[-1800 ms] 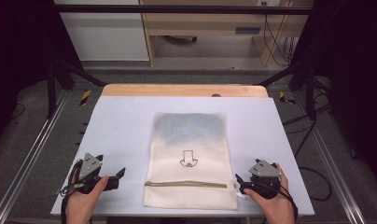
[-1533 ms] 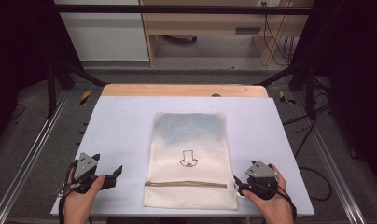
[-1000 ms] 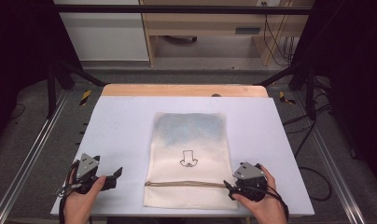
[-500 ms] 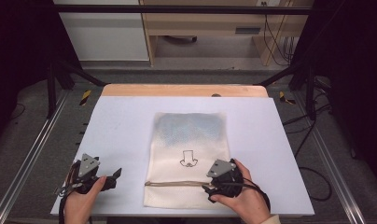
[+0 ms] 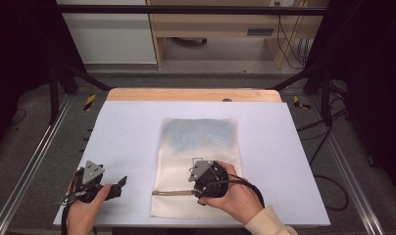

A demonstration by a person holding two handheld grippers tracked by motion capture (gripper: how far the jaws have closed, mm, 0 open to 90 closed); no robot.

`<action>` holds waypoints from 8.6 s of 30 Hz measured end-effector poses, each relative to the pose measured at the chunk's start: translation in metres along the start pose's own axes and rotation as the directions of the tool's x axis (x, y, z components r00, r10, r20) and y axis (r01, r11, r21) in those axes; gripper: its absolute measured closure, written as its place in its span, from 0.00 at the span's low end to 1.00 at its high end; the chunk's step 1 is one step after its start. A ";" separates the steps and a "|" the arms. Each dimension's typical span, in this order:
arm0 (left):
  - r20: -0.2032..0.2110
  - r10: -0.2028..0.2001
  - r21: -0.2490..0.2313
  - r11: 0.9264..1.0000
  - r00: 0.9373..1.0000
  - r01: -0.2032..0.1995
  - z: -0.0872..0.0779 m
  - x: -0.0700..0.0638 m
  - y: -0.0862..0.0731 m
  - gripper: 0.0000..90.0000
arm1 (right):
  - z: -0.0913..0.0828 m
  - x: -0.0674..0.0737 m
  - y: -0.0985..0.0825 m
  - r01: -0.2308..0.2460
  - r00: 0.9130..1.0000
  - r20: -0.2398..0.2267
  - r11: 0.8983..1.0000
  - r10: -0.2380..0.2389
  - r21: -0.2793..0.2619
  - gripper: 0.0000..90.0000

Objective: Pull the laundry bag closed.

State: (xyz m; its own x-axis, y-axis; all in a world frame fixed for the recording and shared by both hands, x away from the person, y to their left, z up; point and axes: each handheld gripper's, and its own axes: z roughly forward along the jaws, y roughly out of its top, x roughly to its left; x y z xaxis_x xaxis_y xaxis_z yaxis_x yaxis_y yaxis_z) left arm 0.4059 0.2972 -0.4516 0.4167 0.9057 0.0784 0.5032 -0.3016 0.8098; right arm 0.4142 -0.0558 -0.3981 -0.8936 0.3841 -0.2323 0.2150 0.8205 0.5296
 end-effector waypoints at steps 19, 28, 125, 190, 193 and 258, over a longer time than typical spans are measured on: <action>-0.023 -0.004 0.005 1.000 1.000 0.004 0.002 0.001 -0.001 0.08 | 0.018 0.000 0.043 0.098 0.990 -0.108 0.995 -0.093 0.035 0.59; -0.020 -0.007 0.003 1.000 1.000 0.007 0.003 0.002 0.000 0.08 | 0.025 0.000 0.056 0.130 0.984 -0.130 0.991 -0.125 0.028 0.69; 0.353 -0.014 0.059 0.998 0.935 -0.007 -0.007 -0.063 -0.003 0.13 | 0.087 0.020 0.098 0.090 0.940 -0.336 0.994 -0.064 0.060 0.91; 0.633 -0.182 0.140 0.983 0.752 0.120 0.056 -0.071 -0.003 0.69 | 0.067 0.014 0.101 0.067 0.947 -0.314 0.998 -0.062 0.005 0.91; 0.635 -0.180 0.142 0.983 0.751 0.115 0.057 -0.072 -0.003 0.69 | 0.068 0.014 0.102 0.067 0.947 -0.316 0.998 -0.064 -0.001 0.91; 0.625 -0.163 0.130 0.986 0.763 0.103 0.052 -0.069 0.004 0.94 | 0.060 0.009 0.069 0.110 0.959 -0.258 0.993 -0.115 -0.032 0.91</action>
State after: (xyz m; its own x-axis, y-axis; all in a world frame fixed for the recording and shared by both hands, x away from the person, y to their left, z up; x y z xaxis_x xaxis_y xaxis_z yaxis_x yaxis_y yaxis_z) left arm 0.4183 0.2185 -0.4843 0.7094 0.5541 -0.4355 0.6381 -0.2426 0.7308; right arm 0.4443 0.0297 -0.4126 -0.9836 0.1651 -0.0729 0.1025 0.8436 0.5270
